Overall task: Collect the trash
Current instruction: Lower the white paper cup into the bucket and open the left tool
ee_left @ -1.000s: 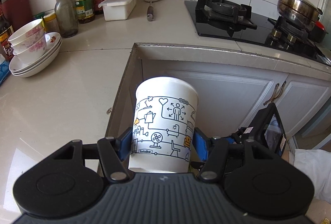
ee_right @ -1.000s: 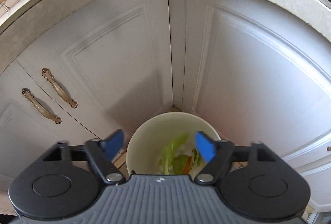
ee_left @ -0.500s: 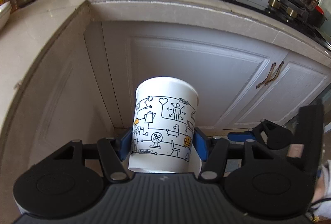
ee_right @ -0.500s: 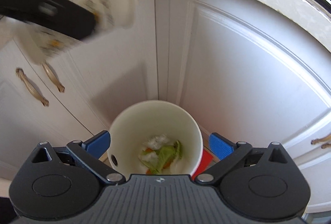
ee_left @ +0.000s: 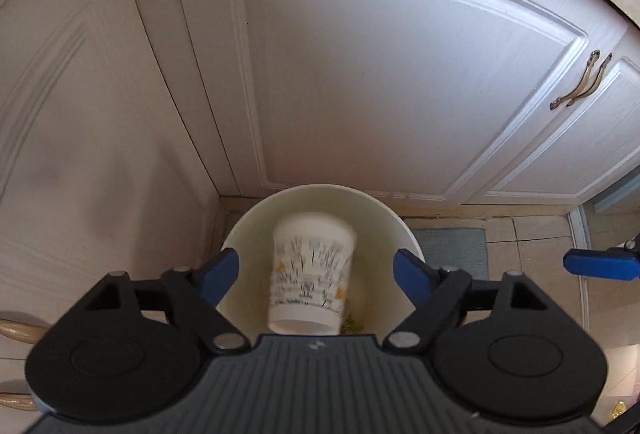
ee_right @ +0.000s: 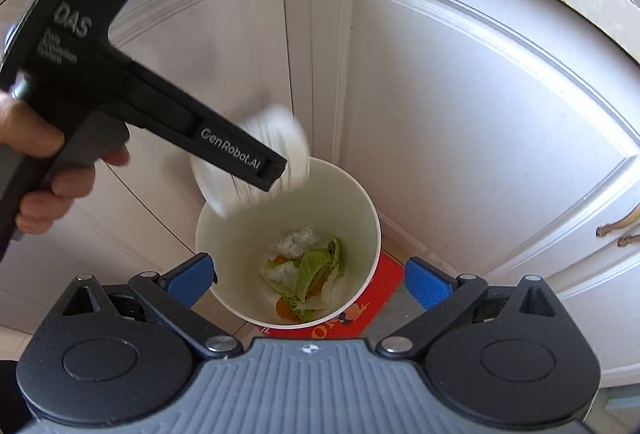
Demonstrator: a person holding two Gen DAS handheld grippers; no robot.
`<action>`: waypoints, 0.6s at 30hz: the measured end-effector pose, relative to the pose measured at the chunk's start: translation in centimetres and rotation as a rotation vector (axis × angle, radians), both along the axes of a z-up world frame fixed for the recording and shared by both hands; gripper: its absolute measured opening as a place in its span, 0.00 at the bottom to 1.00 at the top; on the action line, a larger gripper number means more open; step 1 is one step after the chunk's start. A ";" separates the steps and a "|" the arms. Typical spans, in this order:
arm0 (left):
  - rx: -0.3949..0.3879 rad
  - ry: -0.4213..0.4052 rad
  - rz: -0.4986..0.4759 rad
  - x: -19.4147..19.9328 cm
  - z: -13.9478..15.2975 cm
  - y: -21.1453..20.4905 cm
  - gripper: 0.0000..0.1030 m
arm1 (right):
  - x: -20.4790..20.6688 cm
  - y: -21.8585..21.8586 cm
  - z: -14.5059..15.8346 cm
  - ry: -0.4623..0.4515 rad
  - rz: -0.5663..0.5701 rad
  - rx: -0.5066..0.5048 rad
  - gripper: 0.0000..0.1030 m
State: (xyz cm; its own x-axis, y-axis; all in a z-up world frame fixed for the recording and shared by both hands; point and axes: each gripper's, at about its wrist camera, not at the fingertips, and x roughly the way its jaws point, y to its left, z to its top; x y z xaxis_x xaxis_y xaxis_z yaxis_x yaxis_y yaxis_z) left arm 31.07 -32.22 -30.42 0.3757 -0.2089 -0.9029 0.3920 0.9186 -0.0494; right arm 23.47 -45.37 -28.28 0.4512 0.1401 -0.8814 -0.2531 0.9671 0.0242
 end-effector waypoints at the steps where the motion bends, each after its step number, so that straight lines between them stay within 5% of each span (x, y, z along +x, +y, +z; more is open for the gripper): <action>1: 0.009 -0.001 -0.003 -0.1 0.0 0.0 0.82 | 0.0 0.0 0.0 0.000 -0.006 0.006 1.00; 7: 0.050 -0.026 0.004 -1.0 1.2 0.4 0.82 | 0.4 -0.6 -0.1 0.039 -0.065 0.002 1.00; 18: 0.169 -0.006 0.064 -2.2 4.9 1.8 0.88 | 1.4 -2.2 2.2 0.116 -0.365 -0.001 1.00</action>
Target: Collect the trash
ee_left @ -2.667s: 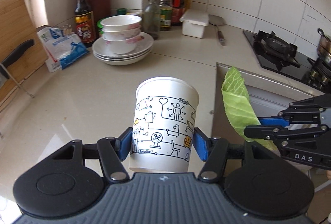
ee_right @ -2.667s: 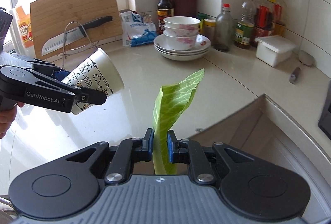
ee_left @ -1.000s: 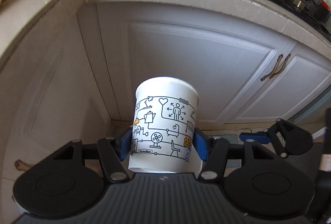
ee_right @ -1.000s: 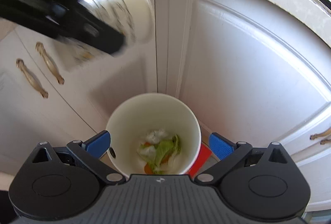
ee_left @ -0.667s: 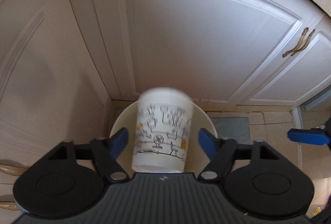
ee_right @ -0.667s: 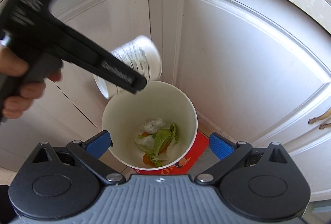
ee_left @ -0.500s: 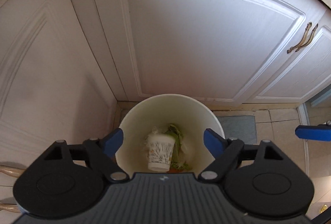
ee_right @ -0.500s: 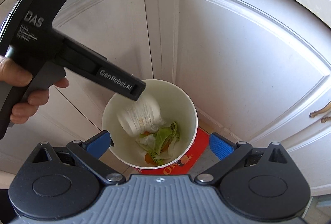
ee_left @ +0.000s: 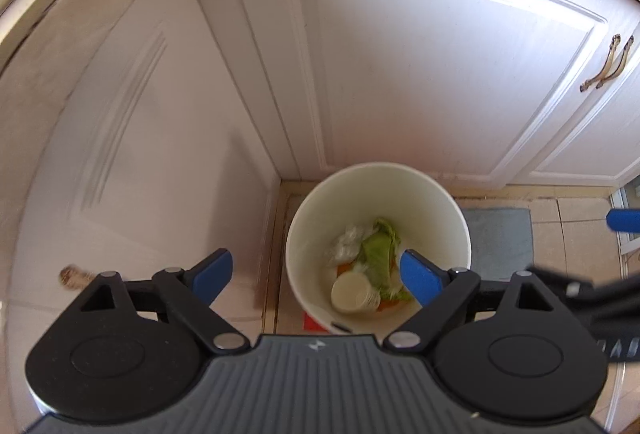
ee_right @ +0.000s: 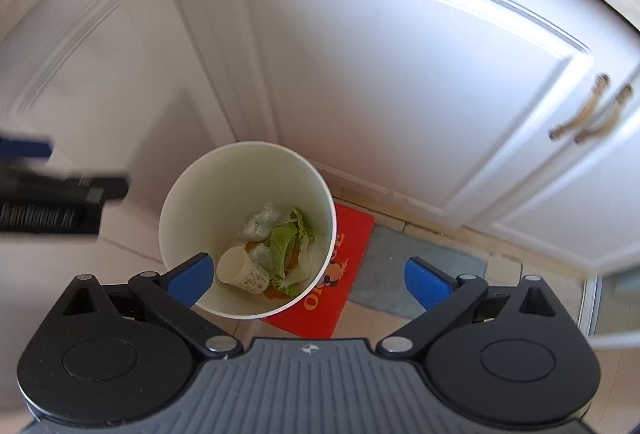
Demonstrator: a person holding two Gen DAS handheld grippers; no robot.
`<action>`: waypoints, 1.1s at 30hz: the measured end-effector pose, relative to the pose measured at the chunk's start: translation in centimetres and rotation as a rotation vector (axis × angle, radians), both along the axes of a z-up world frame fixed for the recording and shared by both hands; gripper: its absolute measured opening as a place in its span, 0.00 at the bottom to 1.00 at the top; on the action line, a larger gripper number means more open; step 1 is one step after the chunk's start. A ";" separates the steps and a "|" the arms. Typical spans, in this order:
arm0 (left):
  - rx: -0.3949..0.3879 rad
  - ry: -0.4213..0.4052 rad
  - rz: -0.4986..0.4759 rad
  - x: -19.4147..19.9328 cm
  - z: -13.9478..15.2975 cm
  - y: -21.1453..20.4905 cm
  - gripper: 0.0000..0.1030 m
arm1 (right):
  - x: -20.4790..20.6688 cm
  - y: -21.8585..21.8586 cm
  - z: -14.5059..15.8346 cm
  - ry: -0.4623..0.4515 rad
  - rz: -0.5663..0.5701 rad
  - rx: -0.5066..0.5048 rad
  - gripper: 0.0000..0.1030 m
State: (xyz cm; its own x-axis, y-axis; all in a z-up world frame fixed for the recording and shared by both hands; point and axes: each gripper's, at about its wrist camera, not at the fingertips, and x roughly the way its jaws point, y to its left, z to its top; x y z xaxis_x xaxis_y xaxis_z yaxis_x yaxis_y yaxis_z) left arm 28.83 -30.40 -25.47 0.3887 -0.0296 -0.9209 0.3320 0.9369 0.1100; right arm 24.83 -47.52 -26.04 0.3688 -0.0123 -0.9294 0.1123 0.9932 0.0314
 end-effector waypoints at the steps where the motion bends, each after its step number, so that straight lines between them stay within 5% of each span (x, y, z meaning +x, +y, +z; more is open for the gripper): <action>1: 0.005 0.002 0.002 -0.2 0.3 0.0 0.88 | 0.0 0.1 0.5 -0.001 -0.015 0.001 1.00; 12: 0.008 0.005 0.022 -0.8 2.0 1.3 0.88 | -0.2 1.7 4.1 -0.035 -0.058 0.006 1.00; 33: 0.004 0.018 0.048 -0.8 2.5 2.1 0.88 | 0.0 2.8 4.9 -0.049 -0.048 0.026 1.00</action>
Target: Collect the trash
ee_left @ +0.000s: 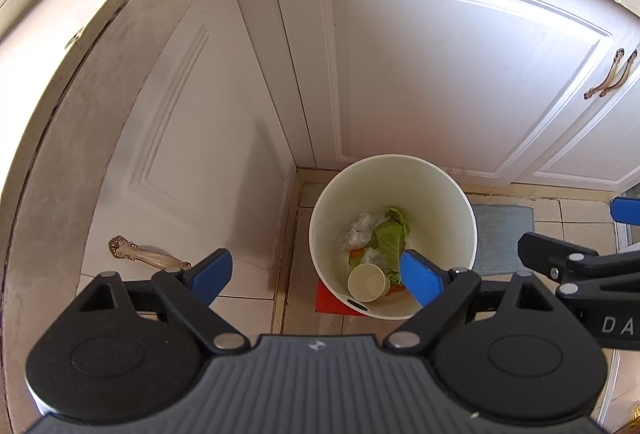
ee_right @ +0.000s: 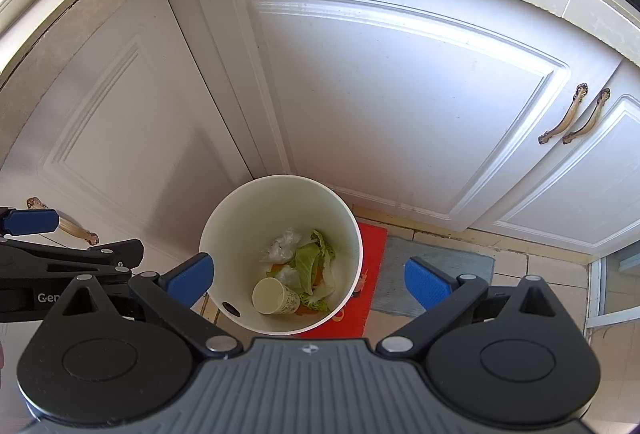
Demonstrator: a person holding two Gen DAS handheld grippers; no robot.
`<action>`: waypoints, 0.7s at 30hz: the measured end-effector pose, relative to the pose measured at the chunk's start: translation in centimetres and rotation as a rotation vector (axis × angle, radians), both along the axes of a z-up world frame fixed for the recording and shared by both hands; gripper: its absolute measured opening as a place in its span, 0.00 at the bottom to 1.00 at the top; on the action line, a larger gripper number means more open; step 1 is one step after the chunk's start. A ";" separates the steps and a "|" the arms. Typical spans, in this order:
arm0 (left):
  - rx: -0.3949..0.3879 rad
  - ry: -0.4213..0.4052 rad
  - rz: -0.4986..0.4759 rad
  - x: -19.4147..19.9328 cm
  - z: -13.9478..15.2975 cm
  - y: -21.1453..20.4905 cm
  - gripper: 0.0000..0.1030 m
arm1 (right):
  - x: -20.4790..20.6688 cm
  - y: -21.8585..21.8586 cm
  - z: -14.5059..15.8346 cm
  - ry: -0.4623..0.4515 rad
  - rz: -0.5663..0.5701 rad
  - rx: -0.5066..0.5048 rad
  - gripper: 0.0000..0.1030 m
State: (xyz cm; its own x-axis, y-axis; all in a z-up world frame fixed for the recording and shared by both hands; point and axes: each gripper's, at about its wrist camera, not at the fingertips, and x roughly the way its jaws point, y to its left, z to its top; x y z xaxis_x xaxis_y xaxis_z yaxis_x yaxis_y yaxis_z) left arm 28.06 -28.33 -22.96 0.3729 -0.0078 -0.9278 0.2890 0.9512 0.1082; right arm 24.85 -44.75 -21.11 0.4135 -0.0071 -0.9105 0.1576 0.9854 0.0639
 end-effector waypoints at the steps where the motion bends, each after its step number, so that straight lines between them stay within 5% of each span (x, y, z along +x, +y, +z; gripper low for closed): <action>1: 0.000 0.003 0.000 0.0 0.0 0.0 0.88 | 0.0 0.1 0.0 0.000 -0.001 0.002 1.00; 21: -0.005 0.027 0.007 0.5 -0.4 0.3 0.88 | 0.5 0.4 0.1 0.014 -0.008 0.020 1.00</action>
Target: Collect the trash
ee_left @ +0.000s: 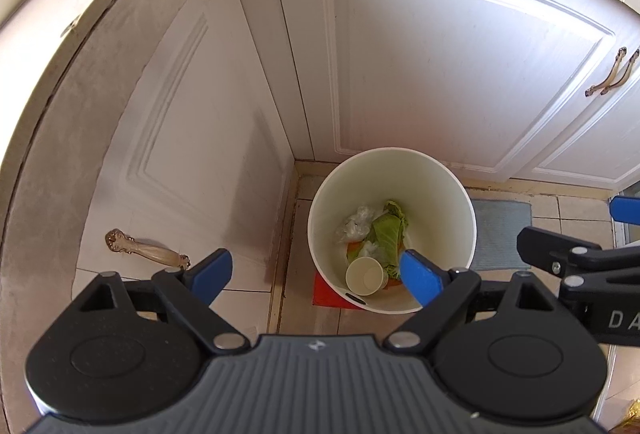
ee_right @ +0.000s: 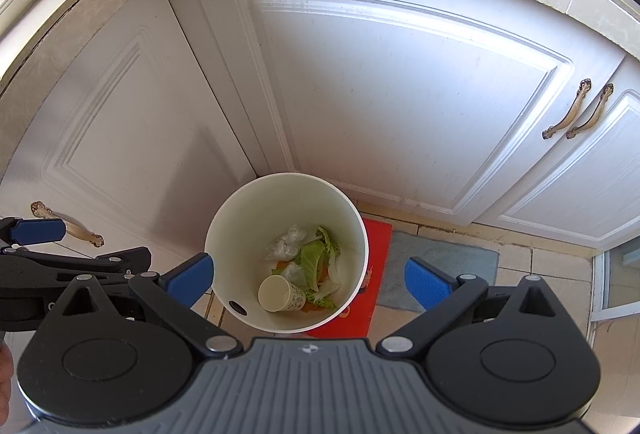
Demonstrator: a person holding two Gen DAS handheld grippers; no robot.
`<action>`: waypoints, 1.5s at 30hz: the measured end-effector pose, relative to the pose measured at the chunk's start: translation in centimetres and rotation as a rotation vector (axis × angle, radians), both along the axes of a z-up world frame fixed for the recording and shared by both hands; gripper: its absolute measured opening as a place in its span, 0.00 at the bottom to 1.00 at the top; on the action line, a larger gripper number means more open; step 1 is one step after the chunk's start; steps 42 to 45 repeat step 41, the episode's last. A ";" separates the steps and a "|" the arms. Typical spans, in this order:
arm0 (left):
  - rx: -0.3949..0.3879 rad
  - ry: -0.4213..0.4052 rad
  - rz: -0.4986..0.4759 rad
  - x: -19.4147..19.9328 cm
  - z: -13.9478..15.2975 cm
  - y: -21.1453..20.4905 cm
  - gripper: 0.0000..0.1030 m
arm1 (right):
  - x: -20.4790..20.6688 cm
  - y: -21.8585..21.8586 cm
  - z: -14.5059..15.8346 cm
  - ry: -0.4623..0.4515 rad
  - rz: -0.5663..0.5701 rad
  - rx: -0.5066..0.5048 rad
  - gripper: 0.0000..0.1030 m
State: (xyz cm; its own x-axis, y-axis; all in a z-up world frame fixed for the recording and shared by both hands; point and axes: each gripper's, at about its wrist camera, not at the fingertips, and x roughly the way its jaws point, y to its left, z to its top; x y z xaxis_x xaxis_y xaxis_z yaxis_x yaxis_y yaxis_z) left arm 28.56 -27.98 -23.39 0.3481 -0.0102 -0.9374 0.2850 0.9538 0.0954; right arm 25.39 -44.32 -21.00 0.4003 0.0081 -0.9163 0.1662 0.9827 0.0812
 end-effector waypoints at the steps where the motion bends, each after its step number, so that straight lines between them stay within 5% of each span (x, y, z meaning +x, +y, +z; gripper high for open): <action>1: -0.001 0.001 0.000 0.0 0.0 0.0 0.88 | 0.1 -0.1 0.0 0.000 0.001 0.000 1.00; 45: -0.010 0.002 0.001 -0.1 0.0 0.3 0.88 | 0.3 -0.3 0.4 -0.004 0.009 0.008 1.00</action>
